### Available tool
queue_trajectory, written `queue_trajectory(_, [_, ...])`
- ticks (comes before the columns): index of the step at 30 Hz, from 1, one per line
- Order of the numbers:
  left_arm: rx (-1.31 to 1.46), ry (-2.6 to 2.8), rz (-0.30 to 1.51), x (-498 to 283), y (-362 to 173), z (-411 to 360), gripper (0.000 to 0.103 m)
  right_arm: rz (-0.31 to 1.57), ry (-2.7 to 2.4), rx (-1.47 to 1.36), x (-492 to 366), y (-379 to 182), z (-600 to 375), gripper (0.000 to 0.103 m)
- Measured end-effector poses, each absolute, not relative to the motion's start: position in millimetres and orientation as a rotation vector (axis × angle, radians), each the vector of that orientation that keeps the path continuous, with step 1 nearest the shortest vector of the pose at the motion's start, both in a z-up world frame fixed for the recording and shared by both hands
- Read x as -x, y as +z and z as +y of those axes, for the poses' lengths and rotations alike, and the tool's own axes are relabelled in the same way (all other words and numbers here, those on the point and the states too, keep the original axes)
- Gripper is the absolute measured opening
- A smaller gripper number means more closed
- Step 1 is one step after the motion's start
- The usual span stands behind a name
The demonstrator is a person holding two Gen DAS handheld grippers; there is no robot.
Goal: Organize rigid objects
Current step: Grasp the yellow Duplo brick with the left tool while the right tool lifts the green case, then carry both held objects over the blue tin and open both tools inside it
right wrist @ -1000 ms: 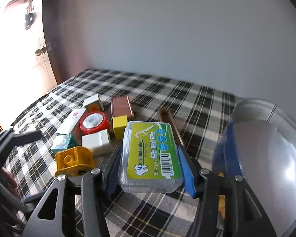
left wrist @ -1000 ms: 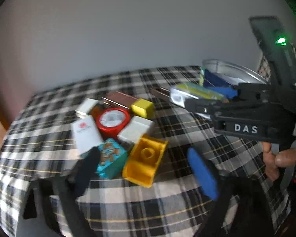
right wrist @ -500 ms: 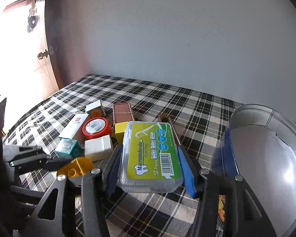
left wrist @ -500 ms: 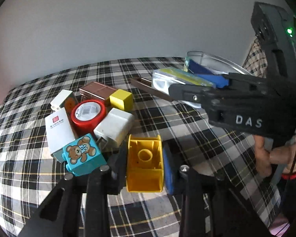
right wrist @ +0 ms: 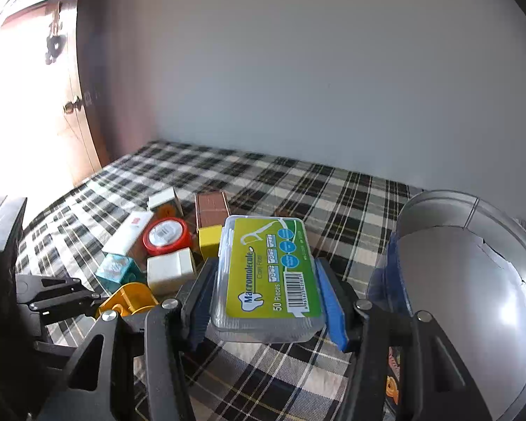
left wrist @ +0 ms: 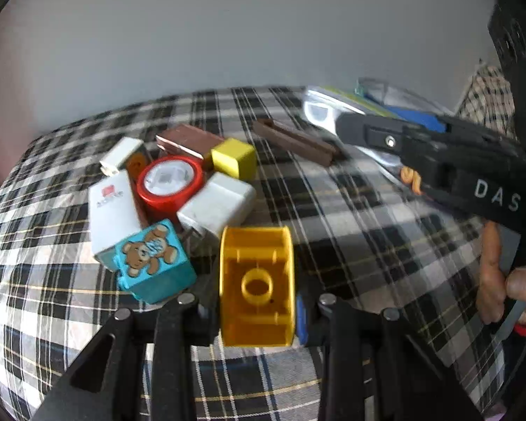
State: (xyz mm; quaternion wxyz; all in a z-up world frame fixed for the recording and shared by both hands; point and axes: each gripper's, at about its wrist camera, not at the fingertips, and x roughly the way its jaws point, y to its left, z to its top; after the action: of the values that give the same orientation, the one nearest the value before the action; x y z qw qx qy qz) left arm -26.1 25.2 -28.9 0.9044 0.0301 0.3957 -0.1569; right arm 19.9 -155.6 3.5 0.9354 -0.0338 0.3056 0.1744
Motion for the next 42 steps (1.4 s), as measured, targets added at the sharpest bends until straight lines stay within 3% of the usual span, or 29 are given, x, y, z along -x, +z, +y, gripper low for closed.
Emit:
queue_trajectory(10, [-0.027, -0.307, 0.689, 28.1, -6.7, 26.5, 0.030, 0.495, 0.361, -0.037, -6.2, 29.7, -180.0, 0.056])
queue_trajectory(19, [-0.036, -0.285, 0.844, 16.9, -35.7, 23.0, 0.033, 0.496, 0.343, -0.040, -7.9, 30.5, -180.1, 0.056])
queue_trajectory(25, [0.000, -0.296, 0.839, 17.7, -33.0, 29.4, 0.030, 0.502, 0.324, -0.033, -10.4, 28.6, -178.2, 0.056])
queue_trajectory(34, [-0.003, -0.283, 0.723, 26.2, -6.5, 24.4, 0.030, 0.428, 0.319, -0.061, 0.2, 41.2, -193.7, 0.056])
queue_trajectory(42, [-0.015, -0.357, 0.613, 17.7, 29.9, -27.3, 0.030, 0.366, 0.217, -0.052, 10.8, 43.7, -253.1, 0.056])
